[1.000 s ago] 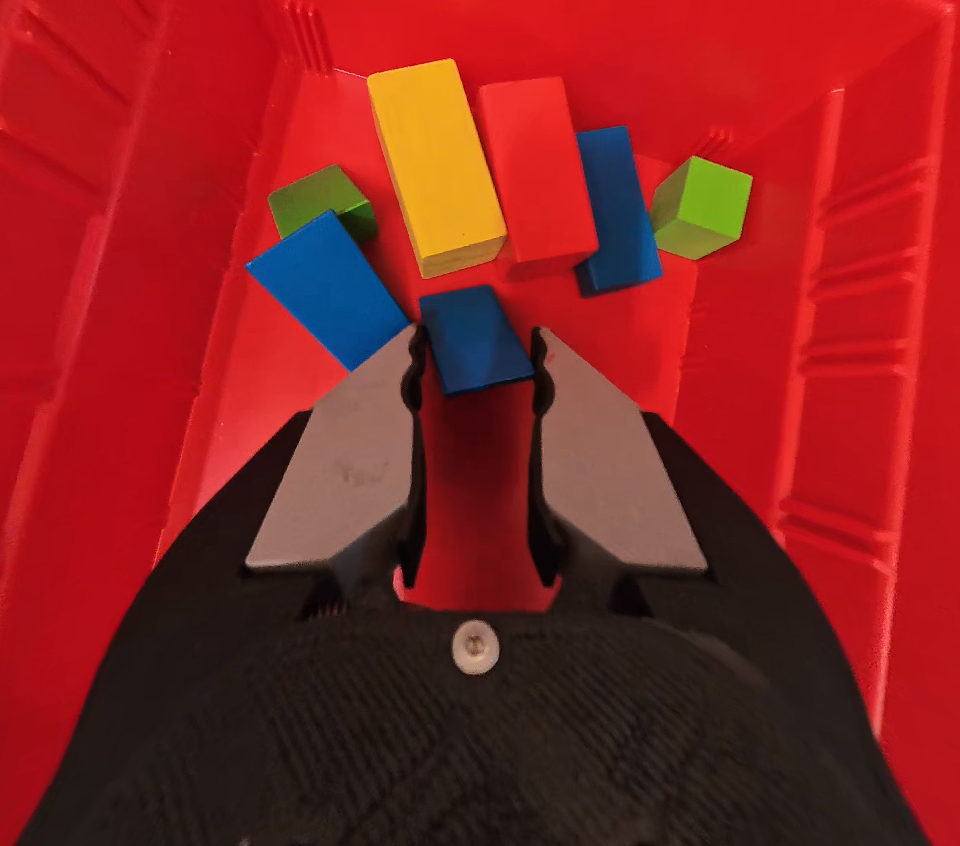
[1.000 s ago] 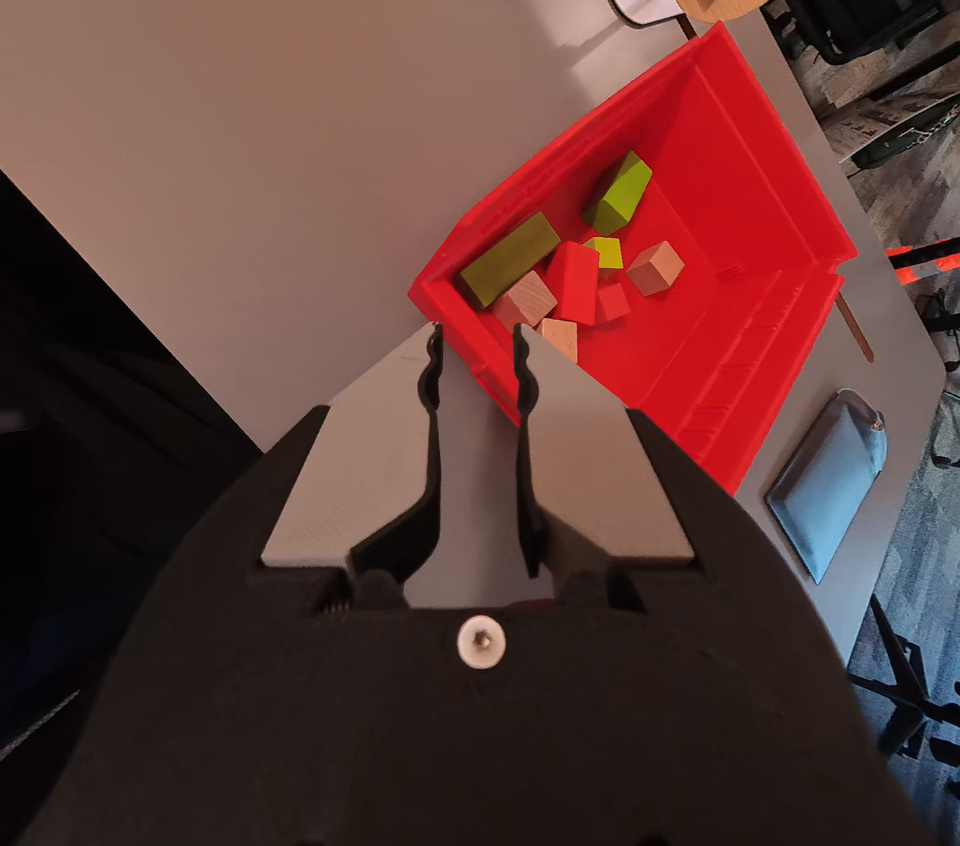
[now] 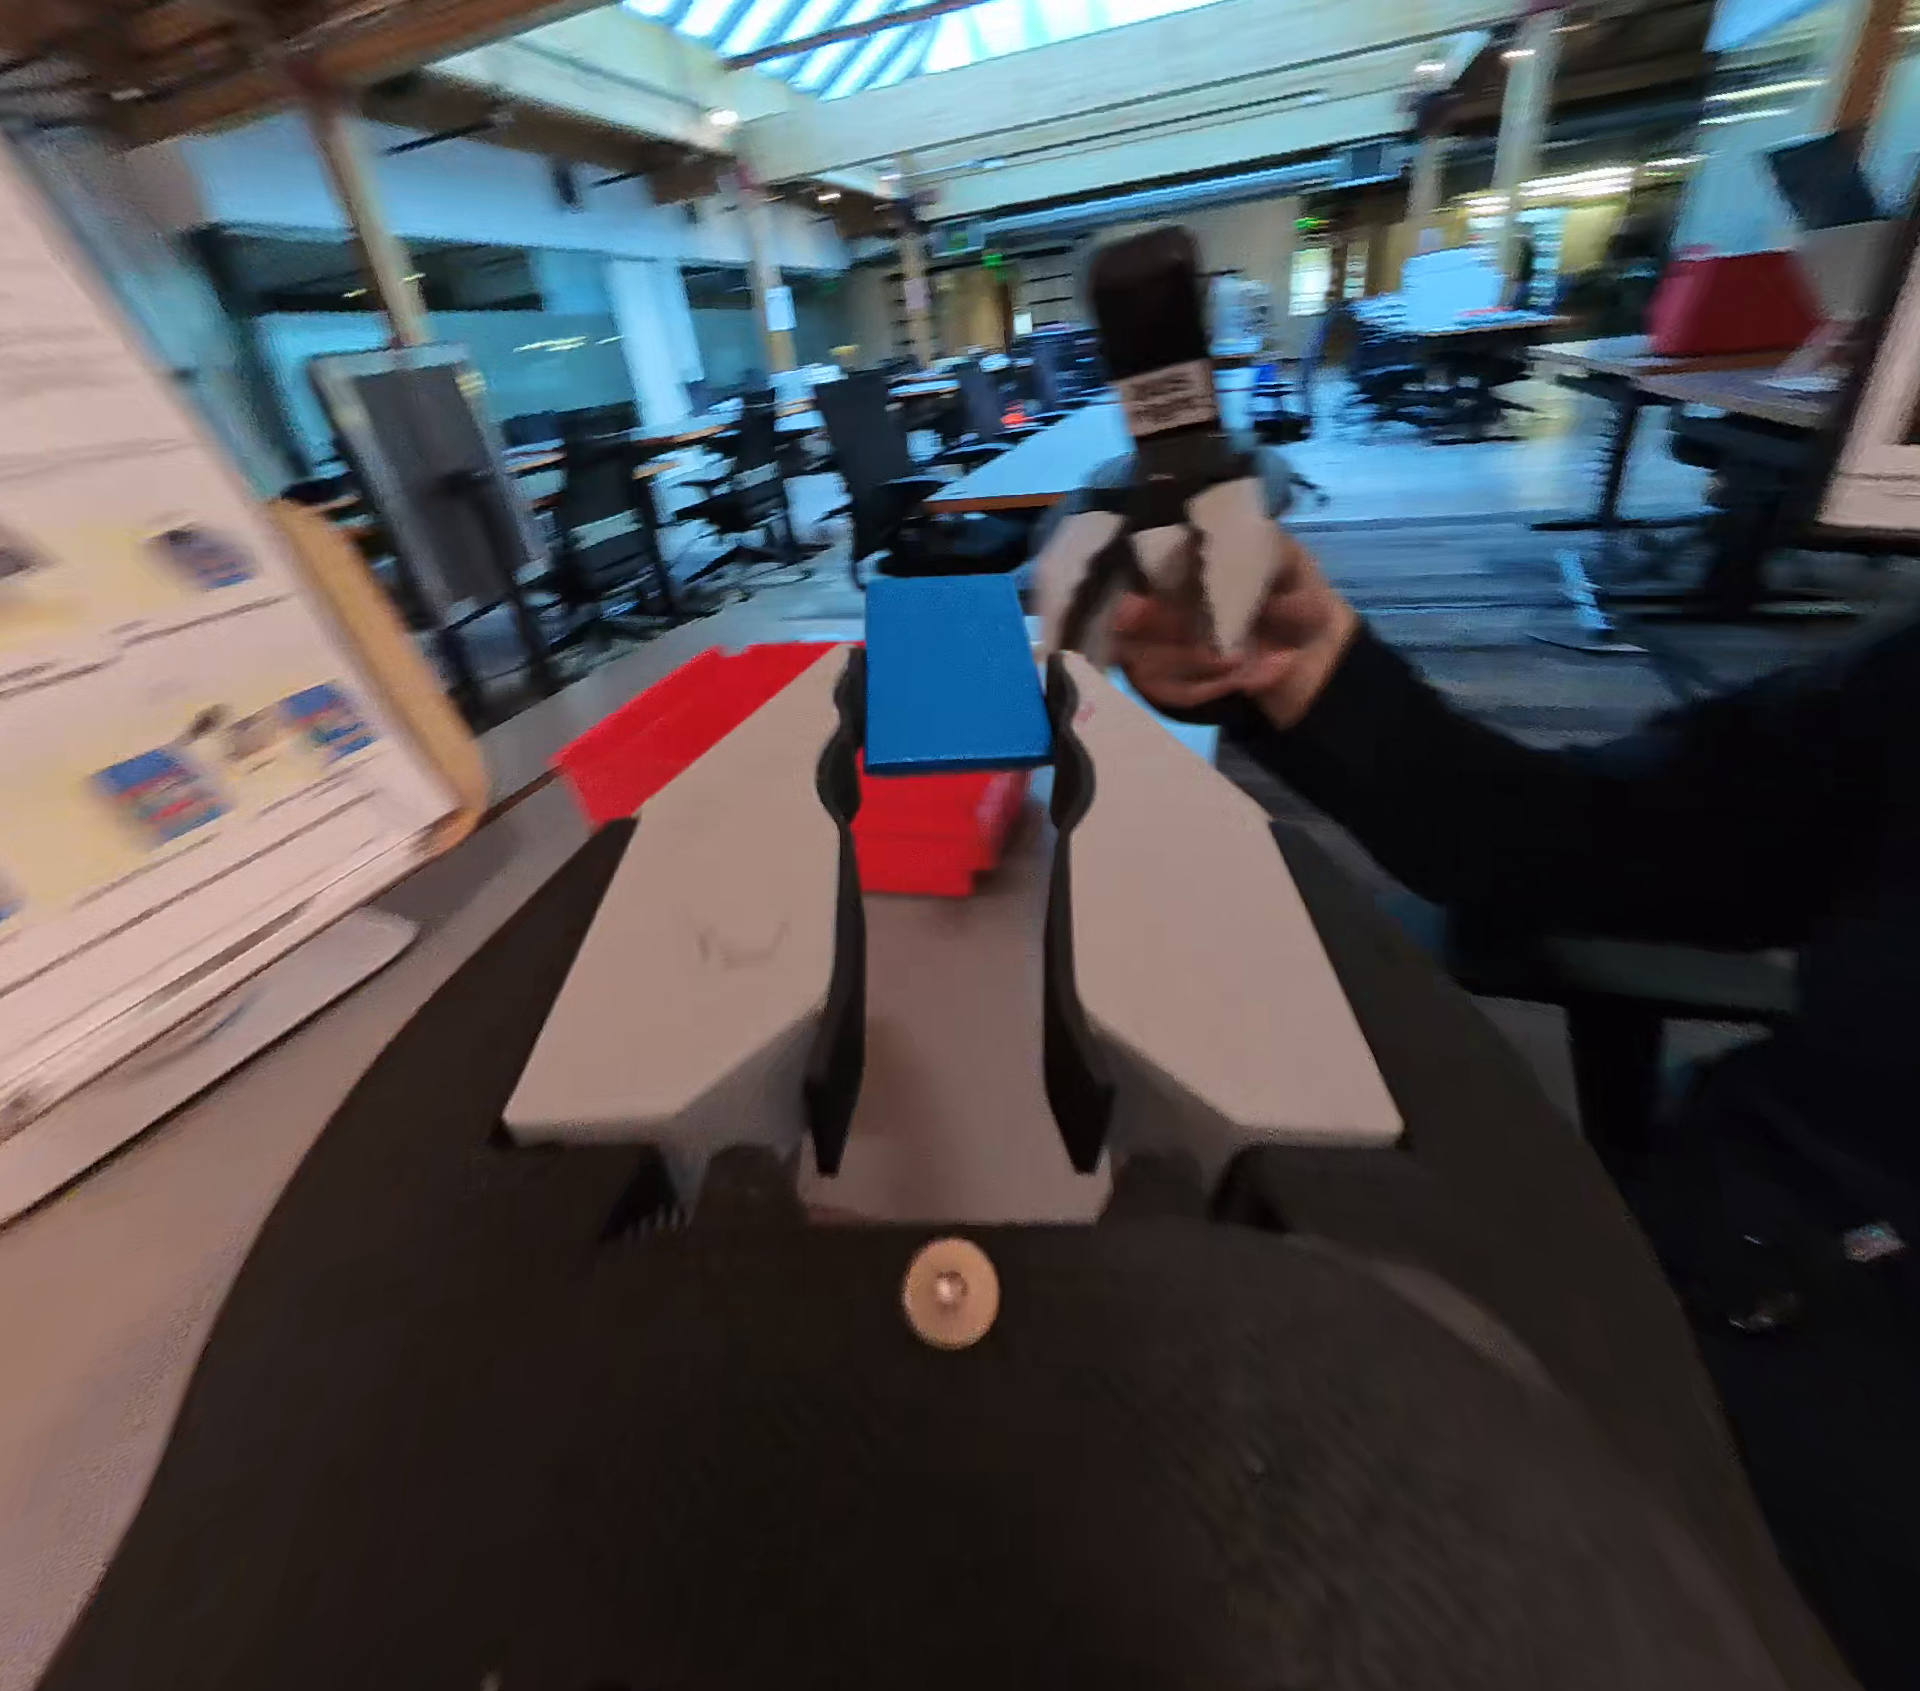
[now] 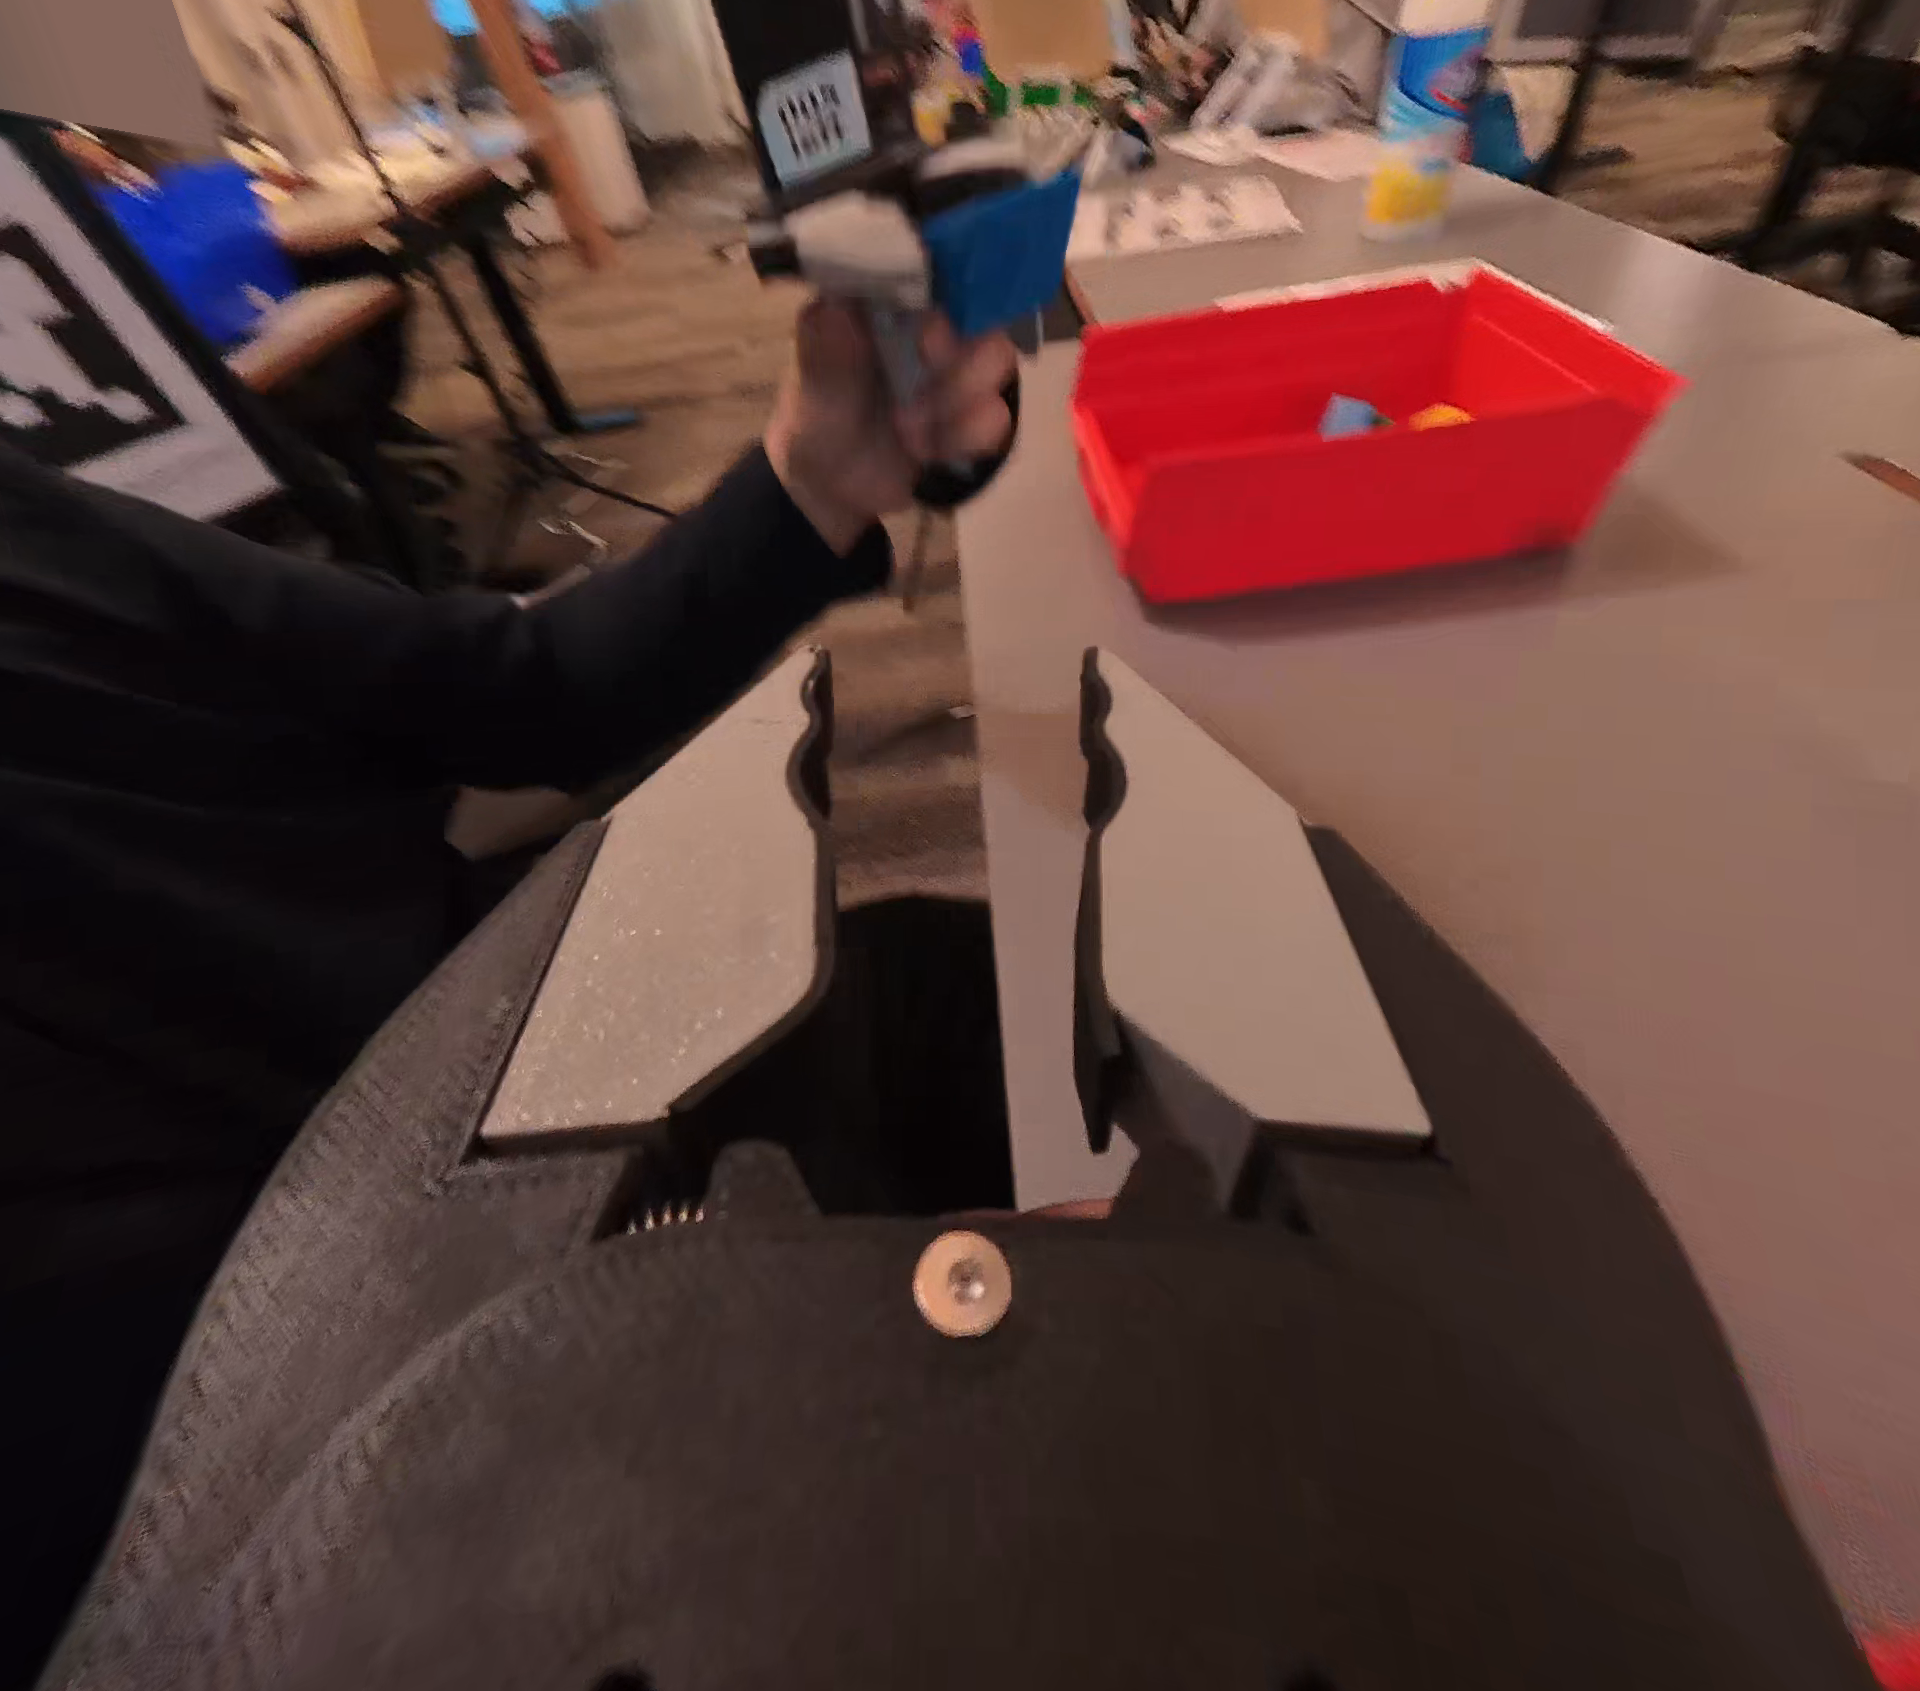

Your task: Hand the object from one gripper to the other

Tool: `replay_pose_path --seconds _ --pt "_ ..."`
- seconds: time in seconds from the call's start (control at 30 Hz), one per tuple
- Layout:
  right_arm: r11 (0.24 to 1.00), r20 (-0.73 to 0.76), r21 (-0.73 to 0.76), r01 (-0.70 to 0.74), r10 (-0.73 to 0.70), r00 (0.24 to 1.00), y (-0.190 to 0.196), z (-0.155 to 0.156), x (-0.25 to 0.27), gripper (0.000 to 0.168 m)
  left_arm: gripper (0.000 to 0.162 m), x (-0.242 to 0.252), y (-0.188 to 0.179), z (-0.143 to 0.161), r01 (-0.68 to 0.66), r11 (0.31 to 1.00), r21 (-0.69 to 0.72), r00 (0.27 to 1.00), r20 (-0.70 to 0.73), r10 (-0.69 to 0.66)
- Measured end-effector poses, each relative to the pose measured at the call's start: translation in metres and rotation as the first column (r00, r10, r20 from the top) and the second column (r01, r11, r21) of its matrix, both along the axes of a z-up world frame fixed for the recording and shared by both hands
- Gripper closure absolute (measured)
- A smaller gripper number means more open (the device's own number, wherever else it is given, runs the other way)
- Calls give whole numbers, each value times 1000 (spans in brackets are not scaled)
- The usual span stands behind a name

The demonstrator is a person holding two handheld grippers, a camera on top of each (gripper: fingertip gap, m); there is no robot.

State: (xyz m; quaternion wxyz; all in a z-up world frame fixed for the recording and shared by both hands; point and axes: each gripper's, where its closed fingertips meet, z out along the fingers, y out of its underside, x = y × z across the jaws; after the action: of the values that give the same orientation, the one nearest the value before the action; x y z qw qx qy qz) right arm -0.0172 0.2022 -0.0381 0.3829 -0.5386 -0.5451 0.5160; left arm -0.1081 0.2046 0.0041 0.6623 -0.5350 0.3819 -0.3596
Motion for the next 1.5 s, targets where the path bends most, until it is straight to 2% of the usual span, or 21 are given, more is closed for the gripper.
replay_pose_path --seconds 0.07,0.17,0.27,0.37,0.43,0.5,0.57,0.67,0.83,0.93,1.03,1.2,1.5 --pt "999 -61 -16 -52 51 997 -10 12 -9 122 130 29 -17 -6 66 997 45 997 -44 -64" --pt "997 -105 -18 -79 77 991 -16 19 -13 122 130 54 -32 -18 94 990 102 991 -105 -84" --pt "994 -130 21 -104 106 986 -23 19 -10 123 130 69 -45 -14 160 982 104 986 -68 -153" --pt "985 -220 171 -35 72 973 -24 32 -7 125 130 76 -46 -4 169 983 65 985 9 -170" --pt "974 -292 225 2 66 954 -30 44 -4 133 130 81 -49 2 211 977 24 974 79 -212" --pt "976 -330 216 27 47 943 -32 50 -3 142 130 82 -46 2 206 979 6 973 104 -205" --pt "985 -327 175 5 53 943 -33 50 -4 143 130 82 -43 0 190 982 15 976 107 -191" --pt "988 -342 115 -105 139 929 -44 51 -1 123 130 82 -43 -1 214 977 -6 968 138 -211" --pt "990 -335 74 -117 135 932 -42 44 -10 135 130 86 -48 1 226 974 19 963 148 -226" --pt "985 -352 107 -132 162 922 -49 45 -11 130 130 88 -52 3 233 972 38 960 152 -236" --pt "989 -352 119 -87 124 928 -43 45 -13 136 130 86 -49 2 234 972 15 959 158 -234" --pt "992 -354 115 -47 85 931 -35 43 -16 136 130 85 -41 -5 239 970 -44 960 157 -230" --pt "992 -351 97 -80 109 930 -38 44 -12 138 130 92 -41 -9 250 967 -49 959 149 -240"
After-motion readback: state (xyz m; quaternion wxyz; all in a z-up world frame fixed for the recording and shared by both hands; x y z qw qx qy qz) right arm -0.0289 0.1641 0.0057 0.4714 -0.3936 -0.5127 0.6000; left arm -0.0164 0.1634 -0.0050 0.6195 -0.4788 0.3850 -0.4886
